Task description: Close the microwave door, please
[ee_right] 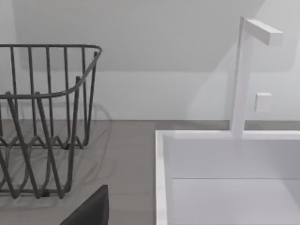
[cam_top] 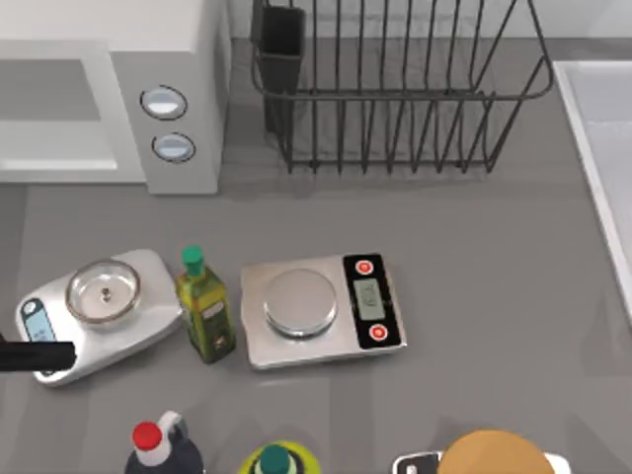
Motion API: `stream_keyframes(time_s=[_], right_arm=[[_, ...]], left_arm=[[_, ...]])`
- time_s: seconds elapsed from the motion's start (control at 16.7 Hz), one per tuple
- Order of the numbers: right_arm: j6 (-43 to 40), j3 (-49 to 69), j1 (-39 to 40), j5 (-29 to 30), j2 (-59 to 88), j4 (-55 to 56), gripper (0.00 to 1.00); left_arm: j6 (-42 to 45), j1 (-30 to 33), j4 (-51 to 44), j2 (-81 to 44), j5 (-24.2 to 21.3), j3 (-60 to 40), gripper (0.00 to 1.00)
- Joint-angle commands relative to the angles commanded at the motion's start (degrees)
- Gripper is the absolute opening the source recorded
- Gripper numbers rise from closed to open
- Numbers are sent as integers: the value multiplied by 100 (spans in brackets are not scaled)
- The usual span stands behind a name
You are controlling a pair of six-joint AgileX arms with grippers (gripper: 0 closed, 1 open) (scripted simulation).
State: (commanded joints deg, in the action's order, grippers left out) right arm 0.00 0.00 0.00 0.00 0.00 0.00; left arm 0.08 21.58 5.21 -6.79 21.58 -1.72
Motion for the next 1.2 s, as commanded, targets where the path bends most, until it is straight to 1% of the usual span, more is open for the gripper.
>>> stream_keyframes(time_s=[0.18, 0.3, 0.6, 0.66, 0.78, 1.08, 1.2], right_arm=[[0, 0, 0, 0, 0, 0, 100], [0, 0, 0, 0, 0, 0, 100], [0, 0, 0, 0, 0, 0, 100], [0, 0, 0, 0, 0, 0, 100], [0, 0, 0, 0, 0, 0, 100], [0, 0, 0, 0, 0, 0, 100], [0, 0, 0, 0, 0, 0, 100]], left_arm=[[-9, 296, -627, 494, 296, -77, 0], [-13, 409, -839, 699, 410, -111, 0], [-15, 377, -832, 682, 385, -102, 0], [-14, 300, -801, 643, 307, -110, 0], [-10, -4, -686, 494, 3, -145, 0], [4, -1097, -302, 5, -1089, -254, 0], [7, -1282, -220, -100, -1275, -277, 0]])
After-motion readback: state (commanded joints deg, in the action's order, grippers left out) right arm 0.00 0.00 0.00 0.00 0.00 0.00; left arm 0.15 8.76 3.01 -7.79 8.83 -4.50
